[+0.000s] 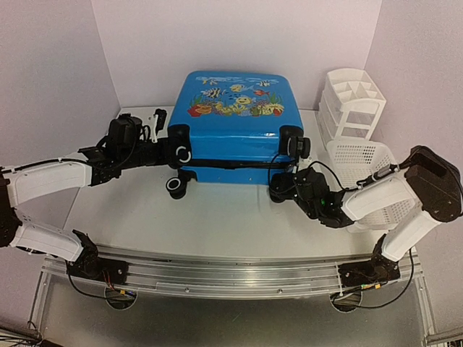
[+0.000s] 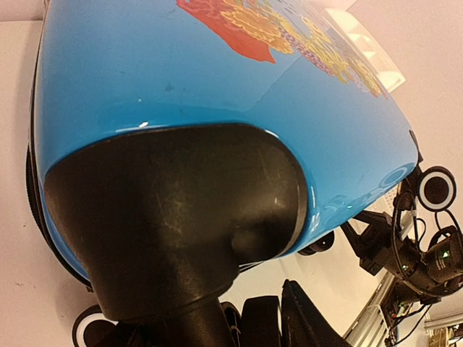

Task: Open, take out, and arrange the luggage

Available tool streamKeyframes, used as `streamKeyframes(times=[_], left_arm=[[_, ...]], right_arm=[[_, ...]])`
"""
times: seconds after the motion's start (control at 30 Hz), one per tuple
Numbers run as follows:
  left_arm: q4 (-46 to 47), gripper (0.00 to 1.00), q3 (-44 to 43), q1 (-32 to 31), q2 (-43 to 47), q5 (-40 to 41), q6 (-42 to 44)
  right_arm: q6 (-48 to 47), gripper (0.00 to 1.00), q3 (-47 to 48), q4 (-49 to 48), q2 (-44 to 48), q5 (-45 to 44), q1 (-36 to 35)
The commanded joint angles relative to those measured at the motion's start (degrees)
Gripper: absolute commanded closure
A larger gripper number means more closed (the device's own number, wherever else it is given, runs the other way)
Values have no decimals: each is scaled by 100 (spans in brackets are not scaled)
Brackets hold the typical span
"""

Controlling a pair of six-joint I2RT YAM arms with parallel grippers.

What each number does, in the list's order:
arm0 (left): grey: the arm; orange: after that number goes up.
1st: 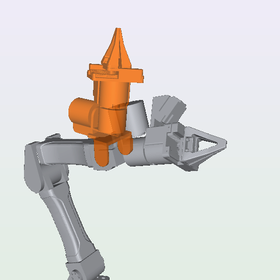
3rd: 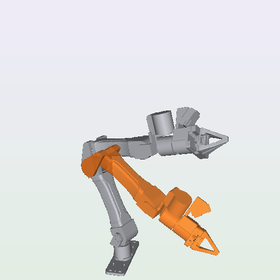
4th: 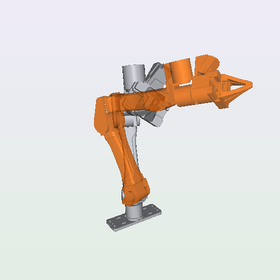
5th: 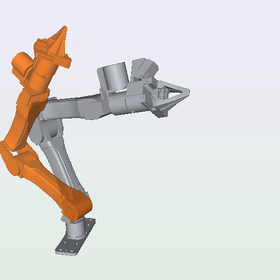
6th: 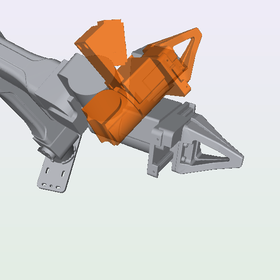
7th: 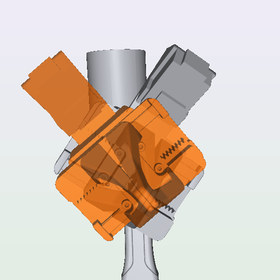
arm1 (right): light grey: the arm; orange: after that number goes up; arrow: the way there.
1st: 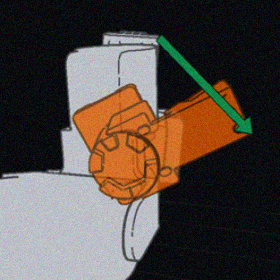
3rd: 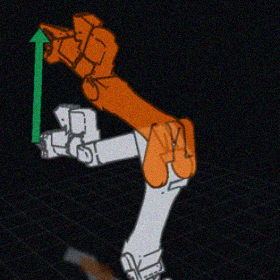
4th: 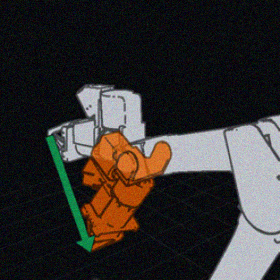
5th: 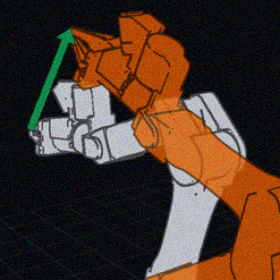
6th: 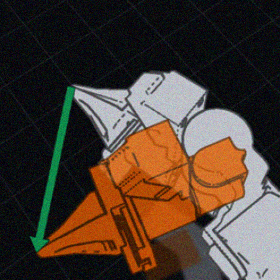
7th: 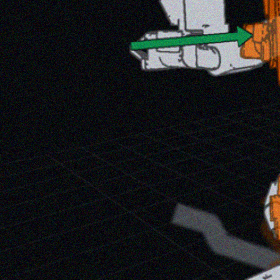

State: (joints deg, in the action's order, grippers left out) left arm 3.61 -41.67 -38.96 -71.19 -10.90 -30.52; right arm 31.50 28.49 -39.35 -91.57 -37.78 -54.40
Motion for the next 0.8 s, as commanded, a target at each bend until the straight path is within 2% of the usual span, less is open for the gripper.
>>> streamKeyframes(times=[0.0, 0.17, 0.3, 0.43, 0.77], left_arm=[[1767, 100, -297, -839, -195, -2143, 1479], [1536, 100, -195, -1167, -120, -2099, 2004], [1465, 100, -100, -1237, -9, -1821, 2178], [1503, 100, -132, -1241, 55, -1737, 2311], [1363, 100, -235, -1238, 35, -1760, 2381]], right_arm=[[555, 100, 328, -1509, 86, 9, -554], [1351, 100, 1006, -1552, -421, -424, -783], [1827, 100, 1037, -1535, -421, -422, -834], [2517, 100, 1612, -158, -430, 400, -852], [1851, 100, 3184, 1191, -1093, 1390, -1170]])
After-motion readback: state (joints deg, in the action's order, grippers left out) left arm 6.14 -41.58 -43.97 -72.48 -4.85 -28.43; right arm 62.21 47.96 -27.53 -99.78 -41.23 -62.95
